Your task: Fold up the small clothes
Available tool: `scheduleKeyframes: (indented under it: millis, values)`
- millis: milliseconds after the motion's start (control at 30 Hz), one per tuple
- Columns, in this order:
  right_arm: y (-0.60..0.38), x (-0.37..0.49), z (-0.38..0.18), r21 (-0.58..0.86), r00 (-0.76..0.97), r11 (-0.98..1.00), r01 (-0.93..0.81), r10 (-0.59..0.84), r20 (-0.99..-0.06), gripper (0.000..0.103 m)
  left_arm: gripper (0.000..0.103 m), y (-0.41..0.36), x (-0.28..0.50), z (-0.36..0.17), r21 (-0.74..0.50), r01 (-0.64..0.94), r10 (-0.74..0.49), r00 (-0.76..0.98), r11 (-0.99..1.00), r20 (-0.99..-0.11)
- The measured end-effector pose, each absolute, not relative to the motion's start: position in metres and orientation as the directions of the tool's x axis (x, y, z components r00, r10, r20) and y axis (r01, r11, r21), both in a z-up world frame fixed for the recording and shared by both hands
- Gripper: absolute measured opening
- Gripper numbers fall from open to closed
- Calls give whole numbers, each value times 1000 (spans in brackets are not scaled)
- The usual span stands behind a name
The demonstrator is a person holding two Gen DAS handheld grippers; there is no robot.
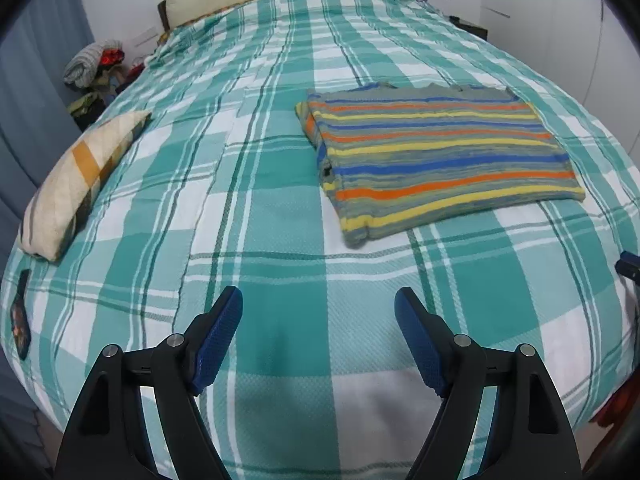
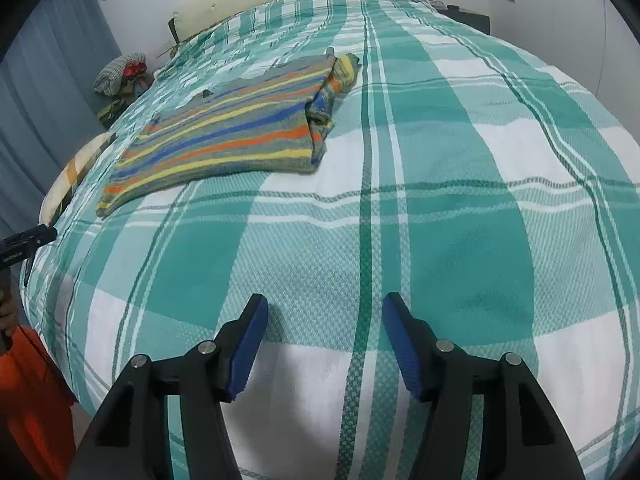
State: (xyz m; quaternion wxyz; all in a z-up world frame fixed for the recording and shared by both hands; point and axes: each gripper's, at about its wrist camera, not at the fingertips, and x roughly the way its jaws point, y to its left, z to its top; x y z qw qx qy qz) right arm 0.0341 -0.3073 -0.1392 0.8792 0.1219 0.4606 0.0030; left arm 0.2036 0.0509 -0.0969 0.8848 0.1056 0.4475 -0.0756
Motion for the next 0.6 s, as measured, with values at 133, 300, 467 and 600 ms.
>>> scheduleKeyframes:
  millis: [133, 300, 467, 600]
  values:
    - [-305, 32, -141, 212, 584, 971, 107, 112, -804, 63, 80, 42, 186, -103, 133, 241, -35, 587, 961, -809]
    - [-303, 28, -141, 213, 589, 971, 106, 112, -800, 65, 84, 26, 156, -126, 145, 272, -39, 574, 951, -818]
    - [-304, 27, -142, 232, 591, 966, 114, 122, -797, 67, 87, 16, 131, -150, 138, 302, -55, 553, 943, -831]
    - [-299, 27, -147, 226, 591, 969, 99, 125, -797, 76, 90, 10, 124, -160, 133, 325, -72, 549, 936, -833]
